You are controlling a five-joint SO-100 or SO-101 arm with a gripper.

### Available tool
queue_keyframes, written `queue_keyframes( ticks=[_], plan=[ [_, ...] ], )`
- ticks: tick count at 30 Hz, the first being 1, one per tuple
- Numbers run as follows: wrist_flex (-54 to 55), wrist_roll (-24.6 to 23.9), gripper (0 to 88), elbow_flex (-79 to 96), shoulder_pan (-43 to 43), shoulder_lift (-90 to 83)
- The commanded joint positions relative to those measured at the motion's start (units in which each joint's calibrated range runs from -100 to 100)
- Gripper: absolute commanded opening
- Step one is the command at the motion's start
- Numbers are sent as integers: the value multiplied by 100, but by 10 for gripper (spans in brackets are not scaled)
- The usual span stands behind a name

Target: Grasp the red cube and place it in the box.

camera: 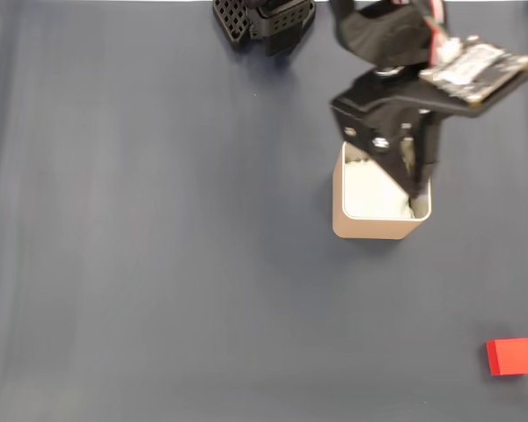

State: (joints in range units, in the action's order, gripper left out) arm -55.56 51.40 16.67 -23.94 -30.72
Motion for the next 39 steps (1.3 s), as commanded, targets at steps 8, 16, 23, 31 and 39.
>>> queue_keyframes(
  ticks=[8,16,23,31,39],
  plan=[
    [-110,-127,2,-1475,-563,1146],
    [-110,-161,17,-2569,-535,2271],
    [-102,-166,53,-3380,-336,3119],
    [62,-161,74,-3991,-144,3872],
    [448,-181,146,-4237,-38,4392]
  ],
)
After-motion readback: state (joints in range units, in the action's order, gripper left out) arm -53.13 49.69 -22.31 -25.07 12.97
